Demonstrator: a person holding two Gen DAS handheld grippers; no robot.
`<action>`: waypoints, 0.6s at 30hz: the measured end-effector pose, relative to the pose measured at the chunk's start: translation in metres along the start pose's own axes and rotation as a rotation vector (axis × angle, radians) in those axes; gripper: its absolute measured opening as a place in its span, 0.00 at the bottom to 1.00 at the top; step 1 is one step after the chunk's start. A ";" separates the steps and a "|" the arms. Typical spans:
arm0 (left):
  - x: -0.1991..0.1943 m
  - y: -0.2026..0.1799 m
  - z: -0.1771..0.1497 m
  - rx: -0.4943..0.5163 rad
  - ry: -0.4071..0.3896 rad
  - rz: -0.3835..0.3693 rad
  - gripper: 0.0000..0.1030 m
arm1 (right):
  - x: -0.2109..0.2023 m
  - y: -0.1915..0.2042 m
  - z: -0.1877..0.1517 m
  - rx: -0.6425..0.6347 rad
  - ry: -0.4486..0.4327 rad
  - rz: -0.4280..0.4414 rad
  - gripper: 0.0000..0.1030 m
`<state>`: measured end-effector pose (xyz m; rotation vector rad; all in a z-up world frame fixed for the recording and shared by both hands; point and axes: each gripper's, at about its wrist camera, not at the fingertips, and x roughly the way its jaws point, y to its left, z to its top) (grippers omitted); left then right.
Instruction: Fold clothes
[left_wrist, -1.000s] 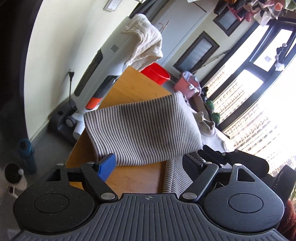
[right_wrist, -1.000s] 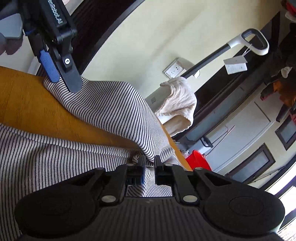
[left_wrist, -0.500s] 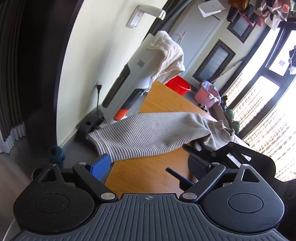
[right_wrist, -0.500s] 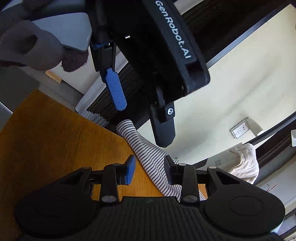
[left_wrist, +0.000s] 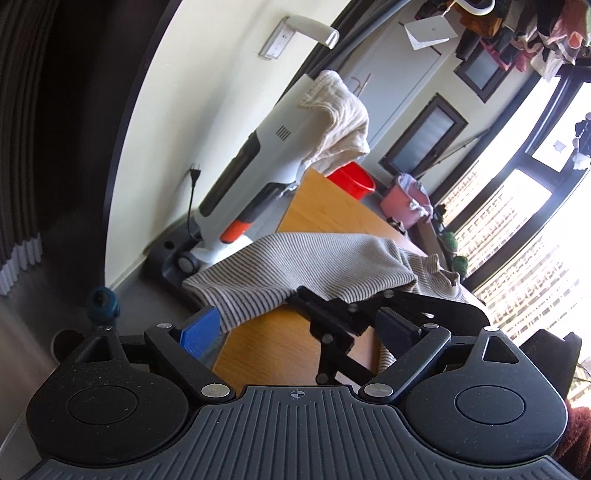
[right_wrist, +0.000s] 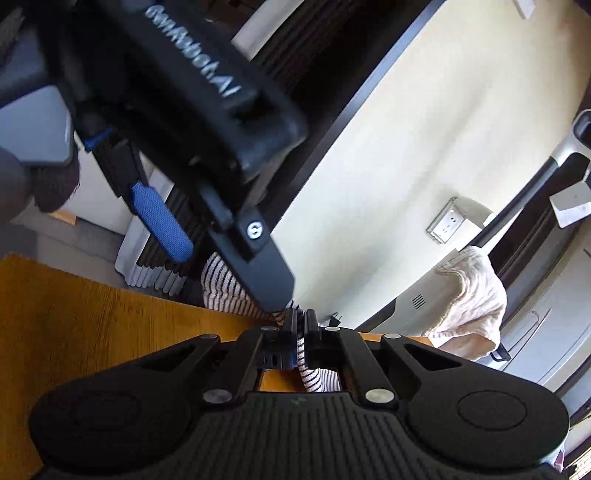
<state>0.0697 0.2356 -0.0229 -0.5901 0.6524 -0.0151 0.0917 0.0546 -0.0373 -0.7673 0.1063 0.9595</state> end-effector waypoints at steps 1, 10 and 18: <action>0.000 -0.001 0.000 -0.002 0.001 -0.006 0.92 | -0.007 -0.003 0.000 0.017 -0.009 -0.014 0.03; 0.008 -0.020 -0.006 -0.021 0.016 -0.078 0.92 | -0.051 -0.013 -0.006 0.113 -0.043 -0.075 0.03; 0.021 -0.018 -0.010 -0.096 0.052 -0.132 0.79 | -0.063 -0.004 -0.020 0.134 0.000 -0.081 0.03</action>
